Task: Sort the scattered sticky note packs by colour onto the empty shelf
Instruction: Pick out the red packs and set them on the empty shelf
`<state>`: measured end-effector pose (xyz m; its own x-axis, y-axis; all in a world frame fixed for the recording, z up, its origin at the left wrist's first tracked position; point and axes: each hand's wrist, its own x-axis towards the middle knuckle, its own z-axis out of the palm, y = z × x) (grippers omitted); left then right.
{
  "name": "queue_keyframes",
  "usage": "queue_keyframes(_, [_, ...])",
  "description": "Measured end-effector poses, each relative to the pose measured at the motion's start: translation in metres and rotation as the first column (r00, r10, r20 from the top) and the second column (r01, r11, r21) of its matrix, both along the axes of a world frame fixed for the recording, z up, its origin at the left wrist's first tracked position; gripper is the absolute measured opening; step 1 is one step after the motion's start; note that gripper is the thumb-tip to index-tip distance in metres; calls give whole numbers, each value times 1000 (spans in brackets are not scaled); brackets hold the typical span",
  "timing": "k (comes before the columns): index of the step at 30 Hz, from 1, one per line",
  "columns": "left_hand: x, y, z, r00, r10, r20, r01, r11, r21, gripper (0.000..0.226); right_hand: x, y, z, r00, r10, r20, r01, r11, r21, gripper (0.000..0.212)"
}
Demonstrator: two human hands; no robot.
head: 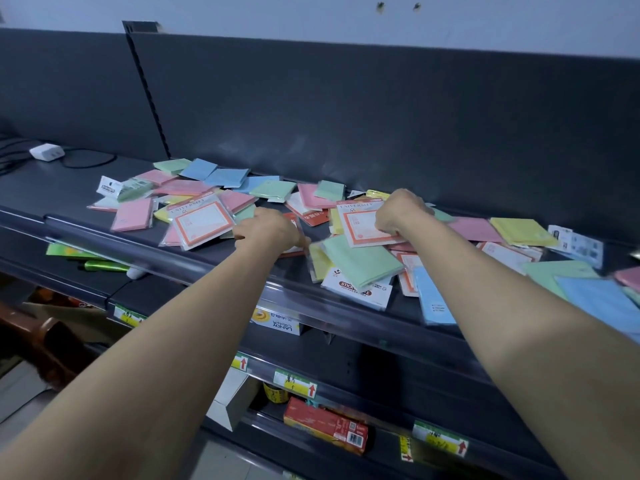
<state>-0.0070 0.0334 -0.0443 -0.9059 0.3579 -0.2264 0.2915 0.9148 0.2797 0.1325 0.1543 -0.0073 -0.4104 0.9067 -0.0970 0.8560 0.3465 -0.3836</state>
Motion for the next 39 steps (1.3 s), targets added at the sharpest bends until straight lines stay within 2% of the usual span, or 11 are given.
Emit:
queue_keyframes(4, [-2, 2, 4, 999, -37, -3, 36, 999, -24, 103, -6, 2, 2, 998, 43, -53, -34, 988, 148, 31])
queue_keyframes(6, [-3, 0, 7, 999, -27, 21, 27, 1000, -15, 108, -14, -3, 4, 984, 150, -100, -130, 975, 178, 8])
queue_keyframes(8, [-7, -3, 6, 997, 4, 77, -7, 999, 37, 111, -26, -6, 2, 963, 226, -145, -205, 968, 147, 24])
queue_keyframes(11, [-14, -6, 4, 991, 11, 134, -26, 993, 112, 109, -41, -17, 0, 936, 308, -172, -288, 949, 133, 5])
queue_keyframes(14, [-16, -12, 4, 980, 48, 193, -89, 974, 208, 111, -52, -18, -6, 924, 335, -184, -319, 941, 109, 21])
queue_keyframes(17, [-19, -17, 6, 977, 62, 202, -116, 955, 271, 111, -61, -18, -10, 912, 377, -163, -359, 924, 130, 21])
queue_keyframes(21, [-14, -23, 11, 949, 49, 313, -205, 849, 487, 93, -73, -16, -11, 898, 401, -183, -386, 916, 112, 25])
queue_keyframes(26, [-10, -36, 28, 879, 6, 477, -334, 721, 607, 70, -89, -10, -16, 870, 492, 7, -491, 867, 81, 32])
queue_keyframes(31, [-18, -48, 37, 870, -64, 489, -273, 763, 585, 56, -98, -1, -23, 903, 384, 190, -407, 909, 94, 34])
queue_keyframes(34, [-21, -53, 41, 855, -100, 508, -251, 778, 576, 23, -100, -3, -23, 905, 367, 217, -398, 910, 119, 51])
queue_keyframes(39, [-30, -58, 54, 938, -122, 326, -87, 824, 560, 30, -105, -5, -22, 894, 375, 246, -419, 894, 158, 46])
